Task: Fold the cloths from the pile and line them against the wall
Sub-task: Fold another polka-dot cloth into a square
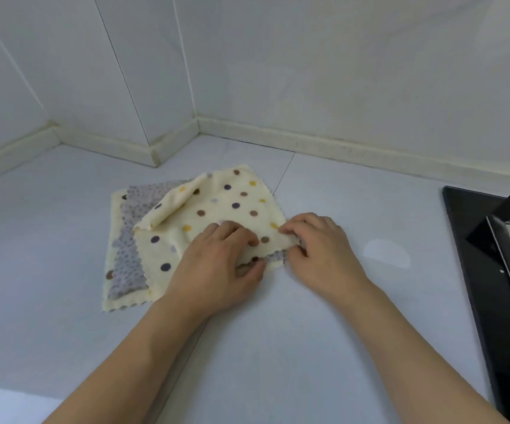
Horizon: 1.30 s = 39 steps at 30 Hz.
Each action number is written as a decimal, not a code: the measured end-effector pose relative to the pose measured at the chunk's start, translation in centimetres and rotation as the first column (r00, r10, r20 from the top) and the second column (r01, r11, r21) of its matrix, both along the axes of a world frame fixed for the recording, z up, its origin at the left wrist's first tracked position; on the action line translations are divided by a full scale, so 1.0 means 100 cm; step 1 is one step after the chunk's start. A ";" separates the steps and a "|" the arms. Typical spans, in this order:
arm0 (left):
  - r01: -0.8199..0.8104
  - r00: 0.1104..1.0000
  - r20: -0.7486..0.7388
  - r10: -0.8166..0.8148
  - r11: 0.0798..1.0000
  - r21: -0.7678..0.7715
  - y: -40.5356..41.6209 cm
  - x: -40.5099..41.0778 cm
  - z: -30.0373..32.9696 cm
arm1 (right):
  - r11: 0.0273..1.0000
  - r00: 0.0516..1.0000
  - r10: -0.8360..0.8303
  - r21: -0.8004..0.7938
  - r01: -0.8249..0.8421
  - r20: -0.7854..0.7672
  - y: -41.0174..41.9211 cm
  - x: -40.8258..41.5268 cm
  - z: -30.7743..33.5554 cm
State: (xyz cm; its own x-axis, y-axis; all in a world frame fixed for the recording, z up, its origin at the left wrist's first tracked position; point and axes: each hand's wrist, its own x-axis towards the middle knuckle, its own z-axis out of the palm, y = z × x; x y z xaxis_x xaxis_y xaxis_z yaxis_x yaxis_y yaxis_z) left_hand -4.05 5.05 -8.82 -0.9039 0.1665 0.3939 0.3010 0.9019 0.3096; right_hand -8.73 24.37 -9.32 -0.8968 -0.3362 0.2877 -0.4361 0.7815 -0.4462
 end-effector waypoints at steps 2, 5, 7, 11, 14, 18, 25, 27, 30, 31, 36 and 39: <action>0.006 0.999 -0.045 -0.007 1.000 -0.022 -0.001 0.001 -0.003 | 0.999 1.000 0.006 0.032 -0.006 -0.009 0.000 0.000 -0.001; 0.038 0.998 -0.045 -0.037 0.999 0.026 -0.003 0.000 -0.002 | 1.000 1.000 -0.005 -0.001 0.005 -0.010 0.001 0.001 0.000; 0.049 0.997 -0.058 -0.047 0.998 0.043 -0.004 -0.001 -0.001 | 1.000 1.000 -0.015 -0.018 0.015 -0.028 0.001 0.002 0.001; 0.022 0.998 -0.061 -0.023 0.999 -0.025 0.000 -0.002 -0.004 | 0.997 0.997 -0.027 0.075 0.032 -0.065 -0.004 0.000 0.001; -0.014 0.995 -0.095 0.008 0.998 -0.067 0.006 -0.003 -0.004 | 0.998 0.989 -0.020 0.048 0.028 -0.144 -0.006 0.003 0.004; -0.040 0.992 -0.124 0.035 0.998 -0.039 0.007 -0.005 -0.001 | 0.989 0.964 -0.014 -0.143 -0.025 -0.266 -0.005 0.011 0.009; -0.009 0.999 -0.034 0.014 0.990 0.141 0.001 -0.014 0.001 | 0.986 0.965 0.086 -0.117 -0.118 -0.248 -0.006 0.011 0.006; -0.025 0.999 -0.016 0.028 0.981 0.191 0.000 -0.016 0.001 | 0.985 0.969 0.105 -0.110 -0.132 -0.224 -0.008 0.009 0.006; -0.029 0.999 -0.014 0.032 0.978 0.207 0.000 -0.016 0.000 | 0.981 0.980 0.113 -0.139 -0.136 -0.162 -0.008 0.007 0.005; -0.026 1.000 -0.012 0.029 0.978 0.207 0.000 -0.016 0.000 | 0.983 0.981 0.117 -0.120 -0.137 -0.155 -0.009 0.007 0.004; -0.037 0.999 -0.006 0.039 0.977 0.212 0.001 -0.018 0.001 | 0.991 0.964 0.081 -0.086 -0.106 -0.254 -0.008 0.002 0.002; -0.038 0.999 -0.022 0.043 0.979 0.199 0.002 -0.016 0.000 | 0.985 0.946 0.047 -0.144 -0.098 -0.320 -0.005 0.001 0.002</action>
State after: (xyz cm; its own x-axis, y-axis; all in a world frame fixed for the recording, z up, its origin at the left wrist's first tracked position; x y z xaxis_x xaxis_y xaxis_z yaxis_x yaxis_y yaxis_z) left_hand -5.62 5.21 -8.80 -0.8974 0.0460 0.4388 0.2758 0.8347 0.4766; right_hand -8.64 23.89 -9.11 -0.7268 -0.3247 0.6052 -0.6266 0.6742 -0.3909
